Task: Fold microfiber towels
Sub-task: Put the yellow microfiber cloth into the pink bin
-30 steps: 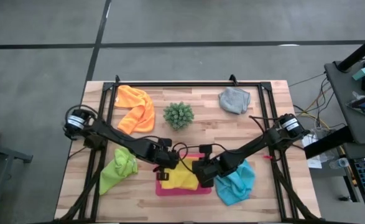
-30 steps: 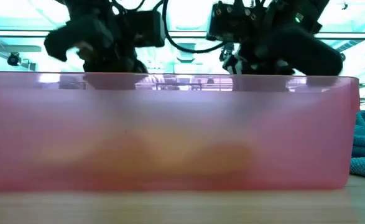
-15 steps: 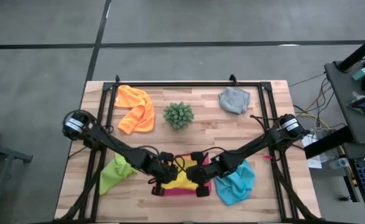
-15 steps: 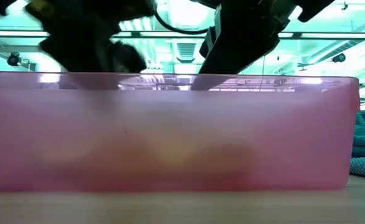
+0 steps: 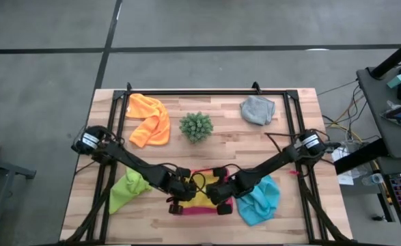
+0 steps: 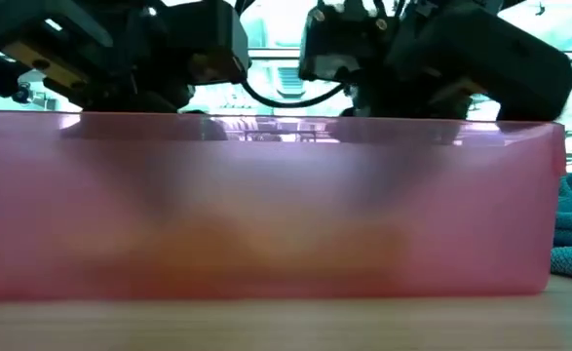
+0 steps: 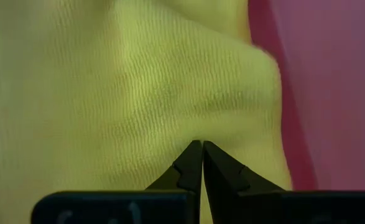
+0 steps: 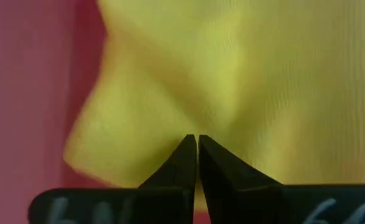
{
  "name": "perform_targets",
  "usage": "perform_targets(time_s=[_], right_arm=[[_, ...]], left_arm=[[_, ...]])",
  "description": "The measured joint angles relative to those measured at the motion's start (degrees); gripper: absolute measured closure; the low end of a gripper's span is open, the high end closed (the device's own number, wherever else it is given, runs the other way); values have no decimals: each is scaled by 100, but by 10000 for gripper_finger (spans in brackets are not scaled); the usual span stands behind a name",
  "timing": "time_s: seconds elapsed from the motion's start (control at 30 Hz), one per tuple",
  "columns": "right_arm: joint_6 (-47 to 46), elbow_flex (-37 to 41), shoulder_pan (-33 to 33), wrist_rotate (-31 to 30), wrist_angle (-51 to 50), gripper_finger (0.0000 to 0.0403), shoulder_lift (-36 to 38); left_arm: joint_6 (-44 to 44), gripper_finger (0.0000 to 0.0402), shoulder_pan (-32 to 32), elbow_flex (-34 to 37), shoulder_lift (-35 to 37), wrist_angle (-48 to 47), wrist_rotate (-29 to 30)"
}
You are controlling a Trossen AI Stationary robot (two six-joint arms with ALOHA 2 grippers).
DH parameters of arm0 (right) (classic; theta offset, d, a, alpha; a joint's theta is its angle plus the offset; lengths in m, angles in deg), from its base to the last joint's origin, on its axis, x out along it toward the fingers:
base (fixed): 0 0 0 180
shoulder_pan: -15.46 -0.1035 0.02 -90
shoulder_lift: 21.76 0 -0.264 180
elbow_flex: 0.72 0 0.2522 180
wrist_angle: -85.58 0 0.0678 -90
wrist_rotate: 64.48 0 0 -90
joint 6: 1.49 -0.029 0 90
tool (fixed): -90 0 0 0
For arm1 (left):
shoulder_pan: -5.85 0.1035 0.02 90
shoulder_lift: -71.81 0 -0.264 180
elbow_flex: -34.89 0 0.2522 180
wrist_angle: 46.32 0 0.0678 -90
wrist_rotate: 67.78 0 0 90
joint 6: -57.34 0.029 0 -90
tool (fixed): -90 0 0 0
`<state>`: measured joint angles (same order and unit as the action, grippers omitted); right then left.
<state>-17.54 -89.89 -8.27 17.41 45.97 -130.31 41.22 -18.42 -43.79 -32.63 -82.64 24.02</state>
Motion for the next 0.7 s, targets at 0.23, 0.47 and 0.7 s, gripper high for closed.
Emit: perform_targets(time_s=[0.23,0.47,0.7], right_arm=[[0,-217,-55,-6,-904,390,24],[-52,-224,-60,1,-1206,390,42],[-50,-243,-66,1,-1241,390,87]], left_arm=[[-203,401,28,123,4,-44,-17],[-156,402,30,124,106,-73,-34],[17,402,27,126,520,-75,-46]])
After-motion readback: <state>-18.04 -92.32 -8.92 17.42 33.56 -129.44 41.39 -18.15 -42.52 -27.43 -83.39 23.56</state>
